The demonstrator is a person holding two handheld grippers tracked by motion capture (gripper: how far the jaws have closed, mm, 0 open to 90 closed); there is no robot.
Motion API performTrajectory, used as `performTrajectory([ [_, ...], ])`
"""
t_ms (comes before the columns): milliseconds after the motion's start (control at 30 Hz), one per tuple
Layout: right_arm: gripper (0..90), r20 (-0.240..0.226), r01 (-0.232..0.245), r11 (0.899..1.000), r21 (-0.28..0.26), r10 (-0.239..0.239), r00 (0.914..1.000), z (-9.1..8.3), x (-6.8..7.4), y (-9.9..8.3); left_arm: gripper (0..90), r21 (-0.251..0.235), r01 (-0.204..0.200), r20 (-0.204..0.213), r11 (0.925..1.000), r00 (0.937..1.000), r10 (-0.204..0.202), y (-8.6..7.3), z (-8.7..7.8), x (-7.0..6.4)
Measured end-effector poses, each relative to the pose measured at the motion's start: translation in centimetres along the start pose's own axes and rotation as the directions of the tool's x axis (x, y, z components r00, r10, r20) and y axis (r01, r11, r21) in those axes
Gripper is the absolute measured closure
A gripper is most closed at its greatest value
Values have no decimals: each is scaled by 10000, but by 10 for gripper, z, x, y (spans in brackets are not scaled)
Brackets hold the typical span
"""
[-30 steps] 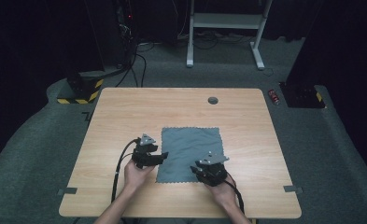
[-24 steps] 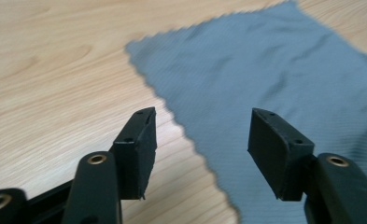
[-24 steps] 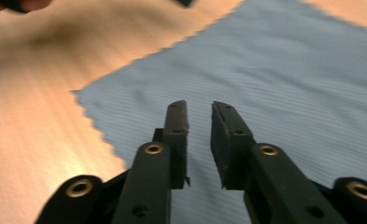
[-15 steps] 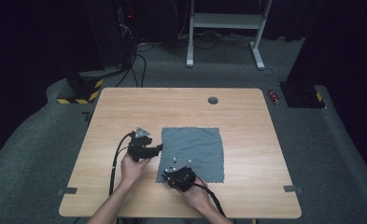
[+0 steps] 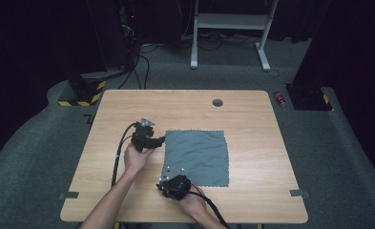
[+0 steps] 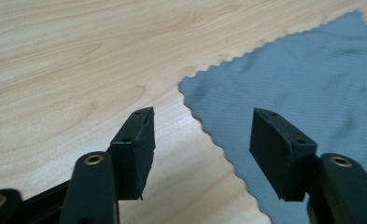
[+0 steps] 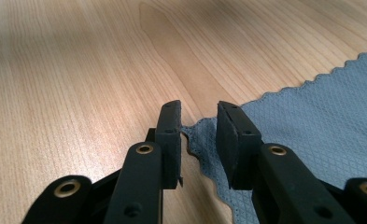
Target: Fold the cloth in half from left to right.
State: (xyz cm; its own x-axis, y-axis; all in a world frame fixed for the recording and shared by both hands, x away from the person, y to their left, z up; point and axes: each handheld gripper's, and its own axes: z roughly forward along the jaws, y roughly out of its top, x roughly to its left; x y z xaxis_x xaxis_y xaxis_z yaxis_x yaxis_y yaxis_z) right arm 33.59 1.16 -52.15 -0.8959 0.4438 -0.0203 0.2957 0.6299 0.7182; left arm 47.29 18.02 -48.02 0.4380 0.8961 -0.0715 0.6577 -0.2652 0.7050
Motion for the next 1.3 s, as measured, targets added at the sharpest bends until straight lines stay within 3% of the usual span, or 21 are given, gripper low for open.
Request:
performTrajectory([
  [200,711,129,61,9999,-115,-60,9999,-2,5,-4,424,601,184,-235,9980,9996,-170,11,34,4],
  [333,715,189,105,9998,-144,-103,9998,-2,6,-4,445,510,624,-417,9968,9973,-603,9,50,7],
  [467,718,185,101,9998,-186,-98,9998,-3,6,-6,456,260,751,-500,9968,9960,-737,9,56,9],
  [600,719,204,52,10000,-80,-50,9998,-5,8,-6,469,508,71,-868,9987,9962,-26,13,59,4],
  [800,734,267,33,9999,-103,-31,9996,-4,8,-6,630,177,-224,-551,9996,9982,233,10,60,-1],
  [1033,844,603,64,10000,-64,-60,9982,-4,8,-6,833,336,-589,-152,9977,9981,594,14,61,-4],
  [1133,888,815,61,10000,-53,-57,9967,-4,9,-6,884,442,-539,34,9976,9985,538,15,62,-3],
  [1300,899,810,116,9999,111,-124,9966,-4,9,-3,896,477,-80,277,9988,9996,66,16,62,2],
])
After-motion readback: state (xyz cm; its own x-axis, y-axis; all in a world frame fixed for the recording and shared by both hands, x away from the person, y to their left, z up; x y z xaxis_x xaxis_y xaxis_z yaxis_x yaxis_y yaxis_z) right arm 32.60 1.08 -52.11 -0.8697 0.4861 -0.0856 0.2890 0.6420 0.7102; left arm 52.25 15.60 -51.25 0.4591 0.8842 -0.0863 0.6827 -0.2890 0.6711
